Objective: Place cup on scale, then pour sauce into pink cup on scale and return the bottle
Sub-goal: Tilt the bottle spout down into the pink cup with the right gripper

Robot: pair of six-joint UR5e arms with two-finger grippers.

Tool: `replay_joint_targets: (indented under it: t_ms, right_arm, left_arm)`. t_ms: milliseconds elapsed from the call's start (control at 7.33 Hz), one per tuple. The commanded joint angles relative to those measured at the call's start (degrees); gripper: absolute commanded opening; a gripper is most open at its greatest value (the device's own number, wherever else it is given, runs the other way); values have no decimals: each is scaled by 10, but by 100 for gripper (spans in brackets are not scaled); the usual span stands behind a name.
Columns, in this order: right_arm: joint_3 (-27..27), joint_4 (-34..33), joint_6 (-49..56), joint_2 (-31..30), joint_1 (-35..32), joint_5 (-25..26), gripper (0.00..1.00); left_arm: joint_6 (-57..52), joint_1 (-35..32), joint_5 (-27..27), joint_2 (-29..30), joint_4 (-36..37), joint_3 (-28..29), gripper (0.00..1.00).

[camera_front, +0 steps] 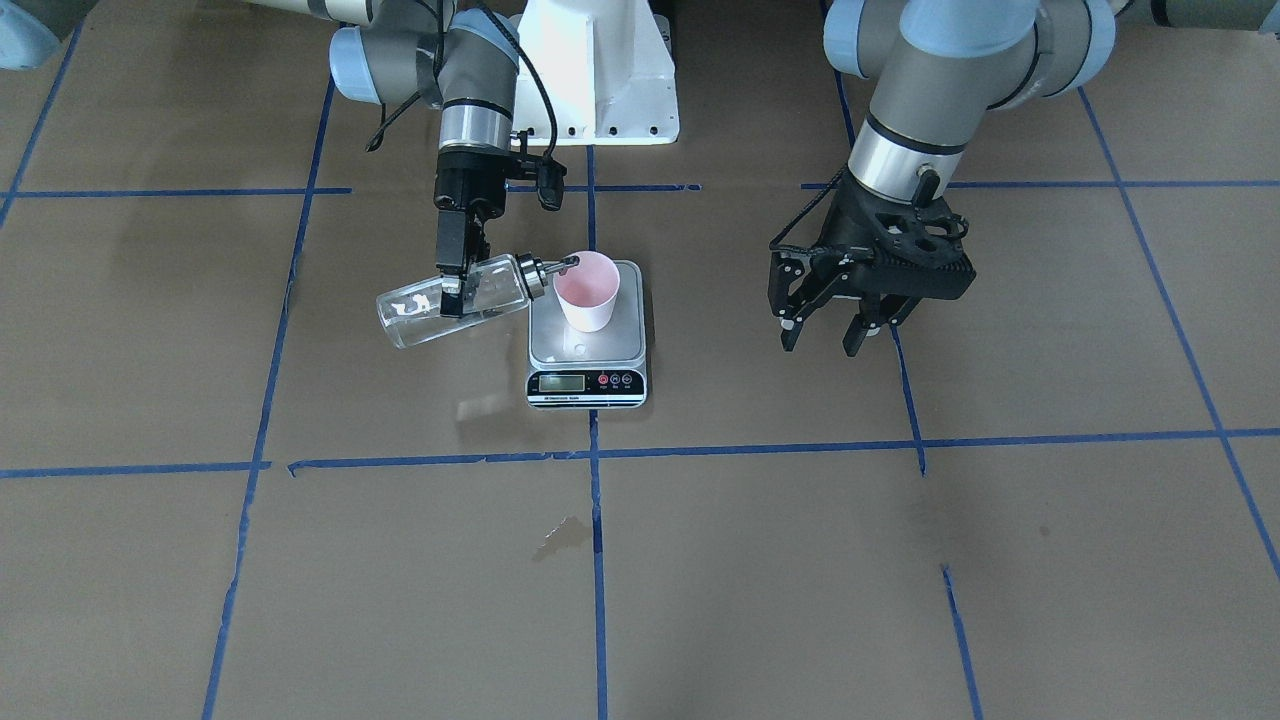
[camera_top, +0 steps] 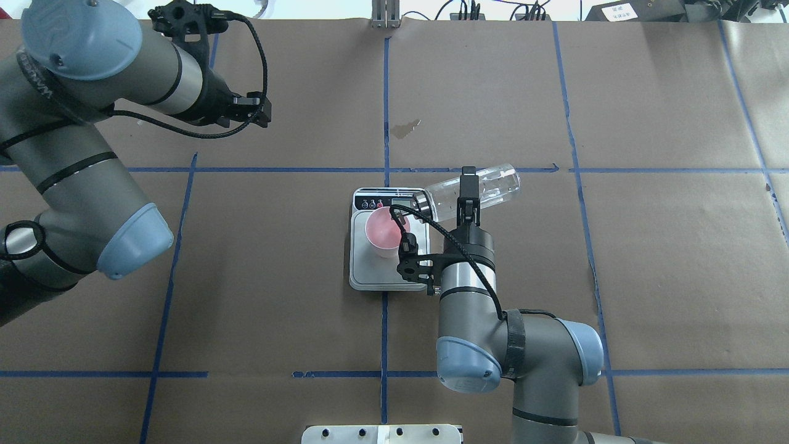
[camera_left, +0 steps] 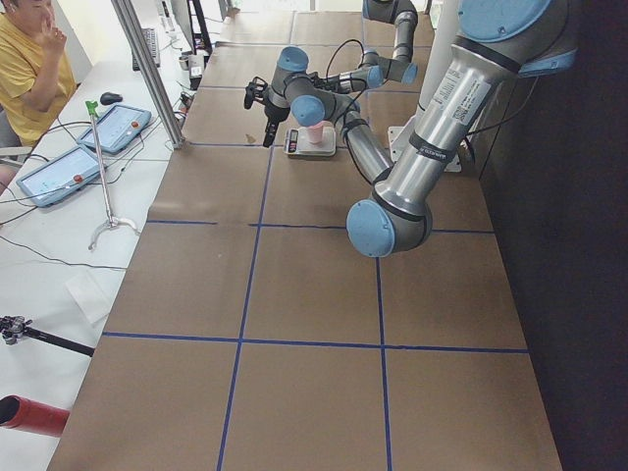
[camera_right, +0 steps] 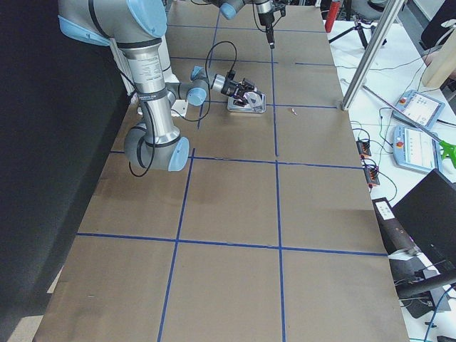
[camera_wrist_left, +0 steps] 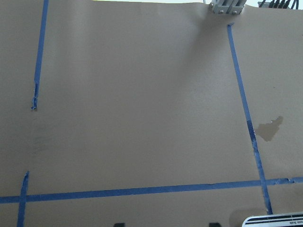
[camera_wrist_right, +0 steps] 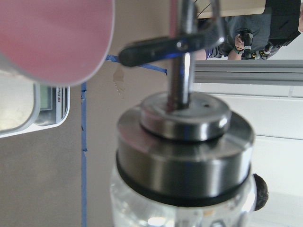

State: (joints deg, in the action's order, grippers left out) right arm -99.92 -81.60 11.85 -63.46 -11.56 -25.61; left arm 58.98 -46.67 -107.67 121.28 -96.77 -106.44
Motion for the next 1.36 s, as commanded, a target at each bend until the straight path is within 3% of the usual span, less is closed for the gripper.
replay_joint_targets:
  t_ms: [0, 682, 1091, 1227]
  right_arm:
    - [1, -1, 49, 1, 0, 14, 0]
    - [0, -1, 185, 3, -1, 48, 0]
    - [1, 4, 173, 7, -5, 51, 0]
    - [-3, 7, 112, 6, -7, 43, 0]
  left_arm:
    - [0, 0, 0, -1, 0, 0, 67]
    - [1, 0, 0, 0, 0, 0, 67]
    - [1, 0, 0, -1, 0, 1, 67]
    - [1, 0, 0, -1, 0, 0, 67]
